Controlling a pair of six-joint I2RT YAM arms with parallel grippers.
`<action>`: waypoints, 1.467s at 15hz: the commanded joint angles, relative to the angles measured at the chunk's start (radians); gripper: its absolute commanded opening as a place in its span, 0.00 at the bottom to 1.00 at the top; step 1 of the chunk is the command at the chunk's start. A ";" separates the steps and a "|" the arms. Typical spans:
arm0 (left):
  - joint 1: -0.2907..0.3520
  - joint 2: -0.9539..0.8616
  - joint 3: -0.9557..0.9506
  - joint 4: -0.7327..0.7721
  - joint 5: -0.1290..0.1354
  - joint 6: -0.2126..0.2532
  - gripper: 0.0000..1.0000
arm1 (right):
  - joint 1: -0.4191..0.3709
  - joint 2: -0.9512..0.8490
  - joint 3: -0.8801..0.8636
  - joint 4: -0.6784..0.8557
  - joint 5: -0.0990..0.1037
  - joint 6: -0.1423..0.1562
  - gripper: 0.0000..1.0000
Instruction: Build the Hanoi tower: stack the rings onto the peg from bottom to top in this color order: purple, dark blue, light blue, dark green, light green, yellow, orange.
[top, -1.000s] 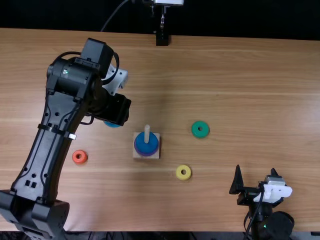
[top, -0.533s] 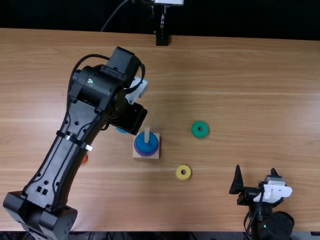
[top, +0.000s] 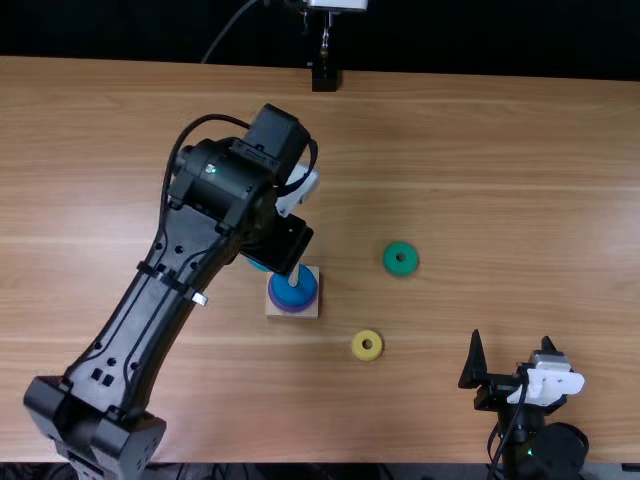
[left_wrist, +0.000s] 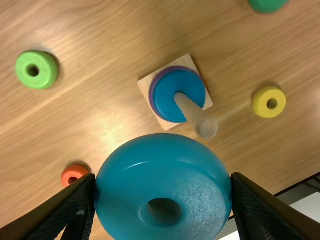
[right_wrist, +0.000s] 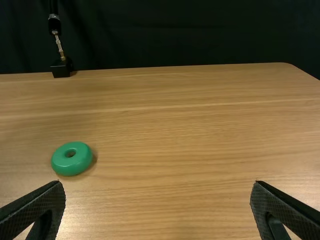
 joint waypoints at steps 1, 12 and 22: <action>-0.017 0.020 0.029 0.003 -0.002 -0.010 0.00 | -0.003 -0.013 -0.063 -0.065 -0.002 0.003 1.00; -0.072 0.058 0.040 0.051 -0.002 -0.045 0.00 | -0.005 -0.013 -0.063 -0.065 -0.002 0.003 1.00; -0.080 0.111 0.040 0.057 0.004 -0.041 0.04 | -0.005 -0.013 -0.063 -0.065 -0.002 0.003 1.00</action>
